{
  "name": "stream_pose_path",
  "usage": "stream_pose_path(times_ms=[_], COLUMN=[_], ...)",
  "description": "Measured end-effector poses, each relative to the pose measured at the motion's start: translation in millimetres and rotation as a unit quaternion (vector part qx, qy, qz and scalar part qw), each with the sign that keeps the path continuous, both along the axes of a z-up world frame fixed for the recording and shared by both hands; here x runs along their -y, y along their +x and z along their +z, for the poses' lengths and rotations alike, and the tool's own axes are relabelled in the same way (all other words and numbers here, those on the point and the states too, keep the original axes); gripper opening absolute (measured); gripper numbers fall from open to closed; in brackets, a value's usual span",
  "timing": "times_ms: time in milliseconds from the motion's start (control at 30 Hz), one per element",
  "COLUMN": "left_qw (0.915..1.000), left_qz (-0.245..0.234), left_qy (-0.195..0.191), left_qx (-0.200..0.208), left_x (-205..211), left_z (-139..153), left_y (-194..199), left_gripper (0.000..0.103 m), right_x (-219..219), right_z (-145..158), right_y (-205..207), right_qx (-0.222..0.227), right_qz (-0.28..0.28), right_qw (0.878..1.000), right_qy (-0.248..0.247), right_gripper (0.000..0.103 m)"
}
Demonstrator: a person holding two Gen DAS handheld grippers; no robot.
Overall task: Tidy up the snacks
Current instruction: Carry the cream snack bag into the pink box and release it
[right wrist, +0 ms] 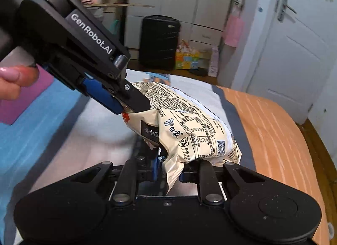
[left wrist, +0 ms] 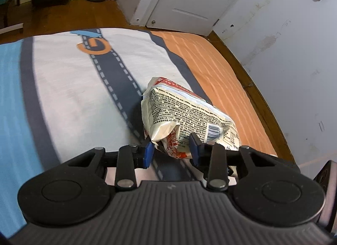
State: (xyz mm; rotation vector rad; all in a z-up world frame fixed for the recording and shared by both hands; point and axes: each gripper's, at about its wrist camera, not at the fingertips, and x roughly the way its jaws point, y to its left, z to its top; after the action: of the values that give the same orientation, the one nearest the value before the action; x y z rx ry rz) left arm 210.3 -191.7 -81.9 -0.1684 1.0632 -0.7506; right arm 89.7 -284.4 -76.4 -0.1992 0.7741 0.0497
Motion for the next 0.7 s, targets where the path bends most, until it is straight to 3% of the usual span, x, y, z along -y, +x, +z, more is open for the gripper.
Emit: stream_pose_path(times_ms=[700], left_qw=[0.9953], left_qz=[0.076], left_qy=[0.027], left_qx=[0.053], left_x=[-130.3], left_z=[73.8], left_y=[-113.6], left_gripper=[0.034], right_x=[-97.5], right_z=[61.2], right_y=[-55.7], right_qx=[0.026], right_qz=[0.157], right_qw=[0.987], right_qy=[-0.014], right_gripper=[0.018])
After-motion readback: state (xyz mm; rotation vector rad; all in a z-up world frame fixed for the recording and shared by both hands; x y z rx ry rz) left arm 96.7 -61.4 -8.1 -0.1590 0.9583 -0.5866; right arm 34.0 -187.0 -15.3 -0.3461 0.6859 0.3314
